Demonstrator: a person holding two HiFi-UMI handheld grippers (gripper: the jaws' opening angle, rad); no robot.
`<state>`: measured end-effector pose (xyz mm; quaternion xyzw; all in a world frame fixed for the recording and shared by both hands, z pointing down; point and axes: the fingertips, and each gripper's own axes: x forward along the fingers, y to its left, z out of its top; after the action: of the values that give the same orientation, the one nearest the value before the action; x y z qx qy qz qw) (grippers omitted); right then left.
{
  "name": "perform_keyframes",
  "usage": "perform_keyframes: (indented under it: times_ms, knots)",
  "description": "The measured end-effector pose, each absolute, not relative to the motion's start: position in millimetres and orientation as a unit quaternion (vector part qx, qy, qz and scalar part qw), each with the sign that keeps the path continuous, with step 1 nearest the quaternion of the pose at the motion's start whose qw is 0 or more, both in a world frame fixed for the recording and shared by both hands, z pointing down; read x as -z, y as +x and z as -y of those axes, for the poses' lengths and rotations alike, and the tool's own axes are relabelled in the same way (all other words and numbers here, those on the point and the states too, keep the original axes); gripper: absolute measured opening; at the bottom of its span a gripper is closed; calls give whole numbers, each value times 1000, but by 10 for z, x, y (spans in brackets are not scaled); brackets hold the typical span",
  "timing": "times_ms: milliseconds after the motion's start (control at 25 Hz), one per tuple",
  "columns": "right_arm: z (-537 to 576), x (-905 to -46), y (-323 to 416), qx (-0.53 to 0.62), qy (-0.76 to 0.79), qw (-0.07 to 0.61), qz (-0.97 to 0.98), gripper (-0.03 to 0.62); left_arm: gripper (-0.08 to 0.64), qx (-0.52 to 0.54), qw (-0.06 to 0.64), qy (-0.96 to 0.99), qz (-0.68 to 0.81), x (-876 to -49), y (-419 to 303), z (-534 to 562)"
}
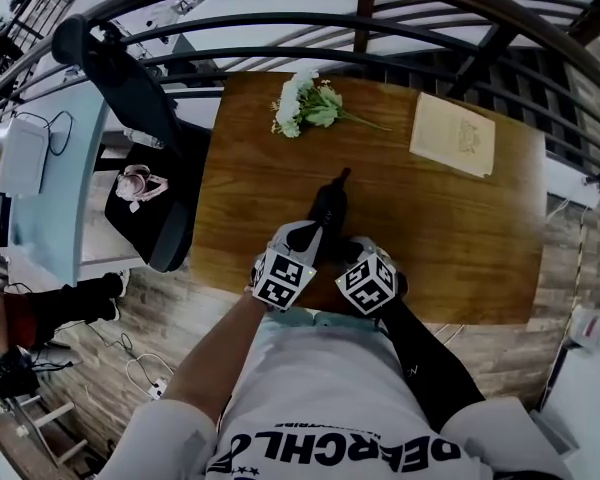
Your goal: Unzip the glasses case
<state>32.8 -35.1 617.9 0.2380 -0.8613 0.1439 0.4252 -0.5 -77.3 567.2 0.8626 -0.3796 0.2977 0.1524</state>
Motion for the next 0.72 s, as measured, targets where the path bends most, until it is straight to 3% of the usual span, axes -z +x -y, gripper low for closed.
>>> perform_keyframes:
  times_ms: [720]
  knots:
    - [454,-6142,417,-117,259,427,858,28,2,-292,160,859,388,-5663,-18,765]
